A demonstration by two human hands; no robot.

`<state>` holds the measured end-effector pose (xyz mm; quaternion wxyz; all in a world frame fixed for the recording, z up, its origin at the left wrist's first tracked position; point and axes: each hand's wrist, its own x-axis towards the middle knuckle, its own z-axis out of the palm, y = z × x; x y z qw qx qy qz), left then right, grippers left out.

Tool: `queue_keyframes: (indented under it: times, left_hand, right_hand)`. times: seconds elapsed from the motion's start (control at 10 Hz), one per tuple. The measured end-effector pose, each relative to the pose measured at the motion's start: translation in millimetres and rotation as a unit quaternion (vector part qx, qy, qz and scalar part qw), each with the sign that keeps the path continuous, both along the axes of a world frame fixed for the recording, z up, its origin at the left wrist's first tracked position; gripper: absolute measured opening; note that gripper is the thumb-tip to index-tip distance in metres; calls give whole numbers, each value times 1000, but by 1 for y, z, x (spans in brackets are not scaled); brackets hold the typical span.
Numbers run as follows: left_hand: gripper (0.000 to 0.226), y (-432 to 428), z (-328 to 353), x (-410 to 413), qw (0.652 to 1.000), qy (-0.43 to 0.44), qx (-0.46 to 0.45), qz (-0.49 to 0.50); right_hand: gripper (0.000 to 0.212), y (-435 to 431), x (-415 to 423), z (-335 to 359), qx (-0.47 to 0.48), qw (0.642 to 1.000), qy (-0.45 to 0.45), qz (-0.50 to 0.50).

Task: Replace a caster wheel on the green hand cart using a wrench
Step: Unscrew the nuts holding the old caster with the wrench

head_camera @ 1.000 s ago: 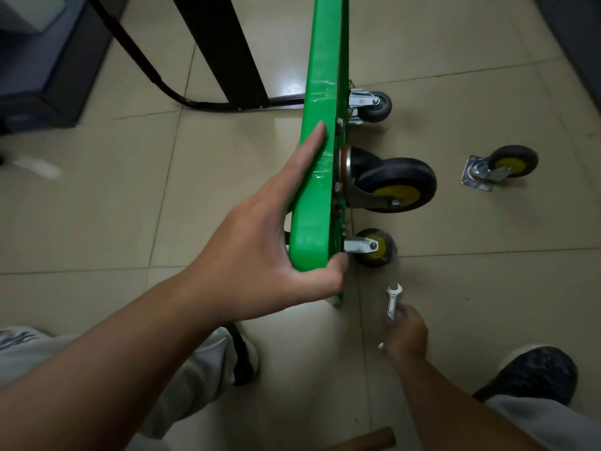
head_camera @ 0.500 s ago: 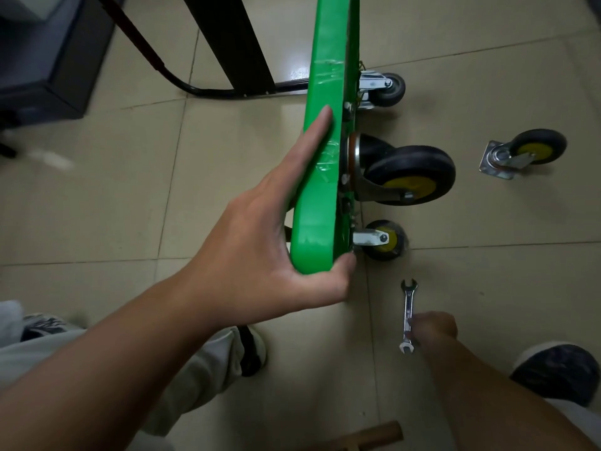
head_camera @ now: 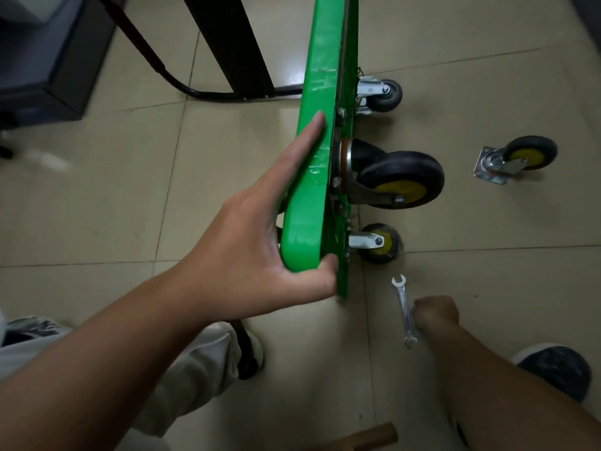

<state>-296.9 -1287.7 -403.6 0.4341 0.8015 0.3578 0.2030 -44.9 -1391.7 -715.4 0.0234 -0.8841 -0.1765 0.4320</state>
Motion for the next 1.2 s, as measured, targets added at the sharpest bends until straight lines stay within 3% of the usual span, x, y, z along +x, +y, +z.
queue_keyframes:
  times: [0.1,0.2,0.3,0.4,0.5,0.6,0.8,0.9,1.1,1.2]
  left_hand:
    - [111,3,3,-7,1000,-6,-24,8]
    - [113,7,9,-17,999,15,-47,7]
    - [113,14,17,-30,997,27,-72,-5]
    - [113,19,25,-42,996,40,-79,-7]
    - [108,22,28,-48,997,53,-59,1]
    - [104,20,25,-51,997,35,-60,17]
    - [102,25,20,-54,999,19,-47,16]
    - [103,30,17,-55,999,20,-42,8]
    - [103,31,15,-55,999,25,-24,3]
    - [103,29,16,-54,999,19,-31,1]
  right_hand:
    - [31,45,31,46,36,996,-39,70]
    - [37,93,89,104,209,968,-120,62]
    - [28,112,65,236,373,913,-132,97]
    - [11,103,14,328,469,848,-102,224]
    - [5,84,-30,354,494,807,-43,322]
    - [13,83,-60,338,514,792,-34,327]
    - [23,115,-90,311,505,747,-82,424]
    - [19,122,-88,312,507,721,-97,462]
    - [14,120,-90,309,511,686,-103,507]
    - [16,118,-90,309,520,694,-99,489]
